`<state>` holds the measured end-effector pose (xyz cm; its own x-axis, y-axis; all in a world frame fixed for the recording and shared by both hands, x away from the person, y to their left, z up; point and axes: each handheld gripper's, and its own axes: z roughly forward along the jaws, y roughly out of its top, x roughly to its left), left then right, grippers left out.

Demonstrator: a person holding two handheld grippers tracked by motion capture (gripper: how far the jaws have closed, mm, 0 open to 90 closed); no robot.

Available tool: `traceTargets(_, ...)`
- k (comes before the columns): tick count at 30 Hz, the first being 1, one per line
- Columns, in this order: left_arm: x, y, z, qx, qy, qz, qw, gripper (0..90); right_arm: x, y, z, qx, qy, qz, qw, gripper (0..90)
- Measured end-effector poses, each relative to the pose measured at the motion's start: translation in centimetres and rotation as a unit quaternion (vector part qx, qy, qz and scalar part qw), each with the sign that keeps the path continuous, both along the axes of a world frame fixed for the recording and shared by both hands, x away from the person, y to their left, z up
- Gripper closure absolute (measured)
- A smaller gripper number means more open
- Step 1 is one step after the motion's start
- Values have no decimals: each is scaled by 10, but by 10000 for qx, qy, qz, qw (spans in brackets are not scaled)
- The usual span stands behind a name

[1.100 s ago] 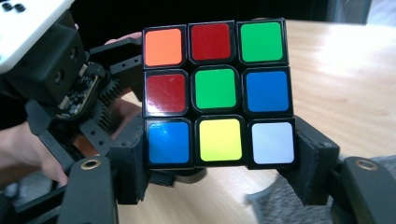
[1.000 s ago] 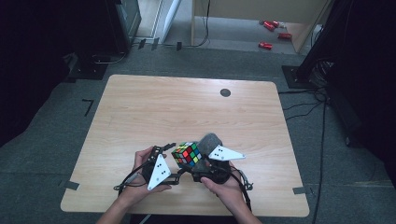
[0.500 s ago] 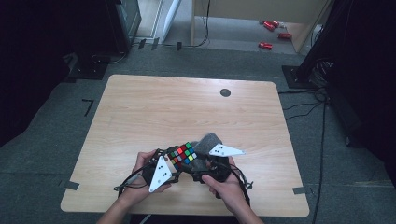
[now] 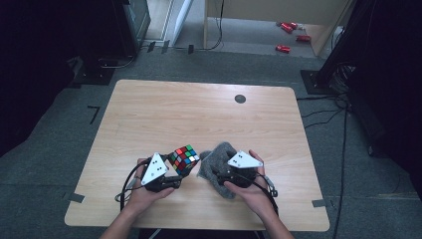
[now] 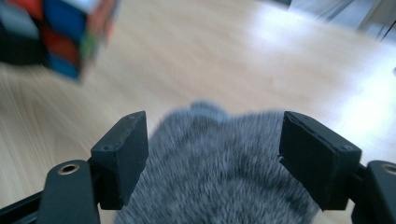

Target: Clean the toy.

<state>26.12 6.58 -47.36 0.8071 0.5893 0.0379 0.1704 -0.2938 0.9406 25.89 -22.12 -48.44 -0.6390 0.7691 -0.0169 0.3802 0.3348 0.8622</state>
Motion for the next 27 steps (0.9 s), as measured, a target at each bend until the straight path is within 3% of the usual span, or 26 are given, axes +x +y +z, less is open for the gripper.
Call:
traceTargets(3, 4, 4, 0, -87, 196, 101, 9997, 339, 4, 1, -15, -477, 148, 155, 9986, 253)
traceTargets(5, 5, 5, 0, -73, 272, 179, 9994, 339, 6, 1, -24, -634, 275, 187, 9974, 254)
traceTargets(12, 5, 1, -3, 5, 374, 131, 9992, 339, 11, -3, -37, -602, 486, 111, 9969, 284)
traceTargets(16, 3, -1, -2, 4, 396, 13, 9992, 339, 11, -4, -37, -580, 527, 89, 9969, 307)
traceTargets(18, 2, -2, -2, -22, 421, -31, 9991, 339, 11, -4, -38, -476, 650, 29, 9967, 336)
traceTargets(21, 3, -2, -3, -29, 450, -55, 9990, 339, 10, -6, -37, -430, 658, -21, 9969, 429)
traceTargets(27, 3, 0, -2, -65, 417, -104, 9991, 339, 8, -9, -36, -536, 518, 159, 9971, 662)
